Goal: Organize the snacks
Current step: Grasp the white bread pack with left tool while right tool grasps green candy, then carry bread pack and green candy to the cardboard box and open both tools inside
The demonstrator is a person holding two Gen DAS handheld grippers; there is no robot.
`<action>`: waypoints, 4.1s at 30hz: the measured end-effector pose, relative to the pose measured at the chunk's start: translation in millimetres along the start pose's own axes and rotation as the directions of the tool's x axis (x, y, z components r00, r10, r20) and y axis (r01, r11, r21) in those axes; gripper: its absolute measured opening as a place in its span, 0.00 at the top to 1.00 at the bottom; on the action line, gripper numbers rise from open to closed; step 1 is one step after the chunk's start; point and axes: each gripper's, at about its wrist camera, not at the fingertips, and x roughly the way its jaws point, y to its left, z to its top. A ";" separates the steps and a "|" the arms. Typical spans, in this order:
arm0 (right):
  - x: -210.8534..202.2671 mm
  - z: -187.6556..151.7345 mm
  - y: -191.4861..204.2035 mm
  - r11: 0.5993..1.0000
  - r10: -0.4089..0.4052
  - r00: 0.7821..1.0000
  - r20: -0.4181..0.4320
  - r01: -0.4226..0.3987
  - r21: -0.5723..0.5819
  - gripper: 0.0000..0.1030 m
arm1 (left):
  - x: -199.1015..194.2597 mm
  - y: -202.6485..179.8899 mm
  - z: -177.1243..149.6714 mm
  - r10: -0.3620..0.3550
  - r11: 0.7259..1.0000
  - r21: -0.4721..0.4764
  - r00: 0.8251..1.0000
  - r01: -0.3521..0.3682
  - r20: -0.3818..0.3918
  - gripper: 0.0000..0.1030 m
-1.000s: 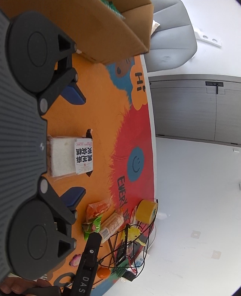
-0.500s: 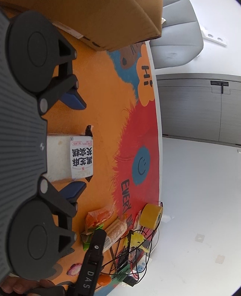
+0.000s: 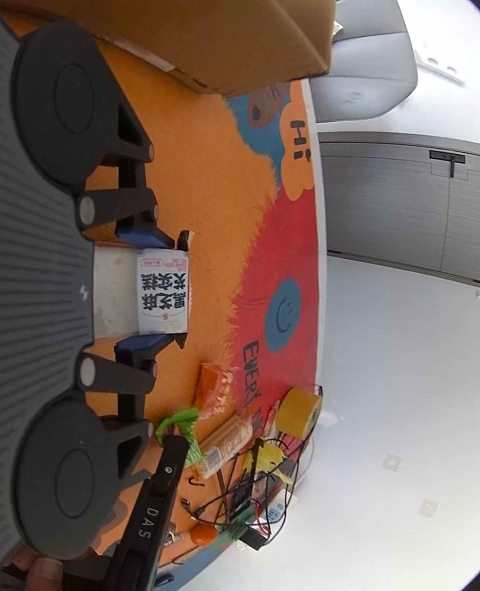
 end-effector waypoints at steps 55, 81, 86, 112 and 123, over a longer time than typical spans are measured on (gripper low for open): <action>-61.6 23.1 174.1 0.950 0.264 0.957 0.118 -0.238 -0.200 0.75 | -176.7 95.7 32.5 0.076 0.995 -0.082 0.958 -0.055 0.276 0.58; -27.0 25.7 256.7 0.903 0.344 0.938 0.037 -0.320 -0.288 0.75 | -173.6 191.9 45.0 0.195 0.967 -0.214 0.939 -0.137 0.282 0.58; -14.9 24.6 268.9 0.898 0.342 0.940 0.016 -0.322 -0.299 0.74 | -160.5 200.5 43.2 0.183 0.968 -0.215 0.948 -0.127 0.262 0.46; 5.7 24.9 291.6 0.887 0.377 0.925 -0.043 -0.374 -0.270 0.59 | -184.8 228.3 32.0 0.278 0.930 -0.315 0.923 -0.190 0.266 0.22; -16.6 14.3 262.1 0.922 0.312 0.950 -0.029 -0.310 -0.232 0.53 | -181.9 215.9 24.7 0.266 0.938 -0.290 0.932 -0.191 0.246 0.14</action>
